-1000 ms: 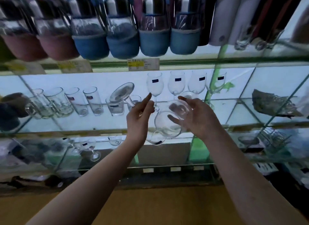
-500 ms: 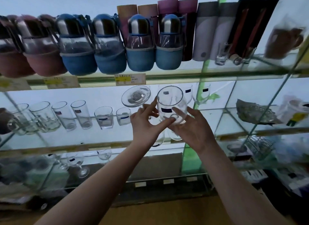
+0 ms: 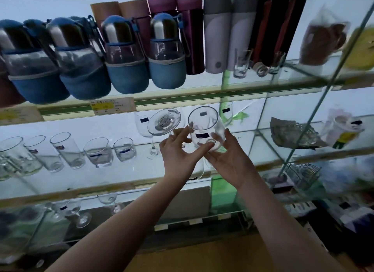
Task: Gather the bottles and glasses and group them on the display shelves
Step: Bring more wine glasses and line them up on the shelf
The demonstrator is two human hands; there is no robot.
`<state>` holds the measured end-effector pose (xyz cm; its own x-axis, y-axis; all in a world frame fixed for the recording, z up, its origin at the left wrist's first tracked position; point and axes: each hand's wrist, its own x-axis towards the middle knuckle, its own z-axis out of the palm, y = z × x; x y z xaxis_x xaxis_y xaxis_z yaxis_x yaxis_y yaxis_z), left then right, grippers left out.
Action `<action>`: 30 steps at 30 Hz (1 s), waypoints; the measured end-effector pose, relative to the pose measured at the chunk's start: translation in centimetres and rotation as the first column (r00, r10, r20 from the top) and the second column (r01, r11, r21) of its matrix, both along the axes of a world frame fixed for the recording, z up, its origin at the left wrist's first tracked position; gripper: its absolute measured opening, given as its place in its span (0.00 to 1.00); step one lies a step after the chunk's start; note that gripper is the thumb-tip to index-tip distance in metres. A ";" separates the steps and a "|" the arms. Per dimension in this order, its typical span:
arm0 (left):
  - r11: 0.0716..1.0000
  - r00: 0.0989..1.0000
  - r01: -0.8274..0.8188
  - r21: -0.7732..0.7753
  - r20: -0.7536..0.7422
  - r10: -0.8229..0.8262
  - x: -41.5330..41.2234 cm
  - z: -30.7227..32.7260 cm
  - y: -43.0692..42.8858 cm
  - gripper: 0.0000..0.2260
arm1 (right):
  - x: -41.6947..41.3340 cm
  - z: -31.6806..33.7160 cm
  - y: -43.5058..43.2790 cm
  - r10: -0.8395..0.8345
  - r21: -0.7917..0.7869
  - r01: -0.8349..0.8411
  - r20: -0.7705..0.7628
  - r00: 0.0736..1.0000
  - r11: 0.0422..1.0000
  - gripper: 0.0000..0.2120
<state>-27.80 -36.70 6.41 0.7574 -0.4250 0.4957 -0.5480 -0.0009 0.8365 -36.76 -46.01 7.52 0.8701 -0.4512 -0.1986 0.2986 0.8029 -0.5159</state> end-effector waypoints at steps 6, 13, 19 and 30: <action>0.997 1.000 -0.021 0.073 0.007 0.021 -1.4 -1.1 -4.0 0.28 | -0.7 -1.4 -3.5 -0.079 0.049 0.080 -0.016 0.997 0.996 0.21; 0.982 0.998 -0.054 0.179 -0.023 0.059 -2.3 -2.7 -7.4 0.36 | -1.4 -2.8 -6.9 -0.081 0.054 0.084 -0.049 0.995 0.995 0.24; 0.978 0.997 -0.060 0.201 -0.039 0.070 -2.1 -3.7 -9.6 0.37 | -1.3 -3.9 -8.8 -0.074 0.073 0.074 -0.013 0.997 0.995 0.19; 0.979 0.993 -0.078 0.190 -0.068 0.092 -2.2 -4.7 -12.8 0.34 | -0.8 -5.8 -14.4 -0.141 0.161 0.154 -0.091 0.986 0.975 0.19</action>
<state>-30.04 -49.46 1.74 0.8271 -0.4370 0.3535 -0.4743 -0.2051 0.8562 -37.58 -60.41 1.77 0.7754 -0.5278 -0.3468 0.3841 0.8300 -0.4045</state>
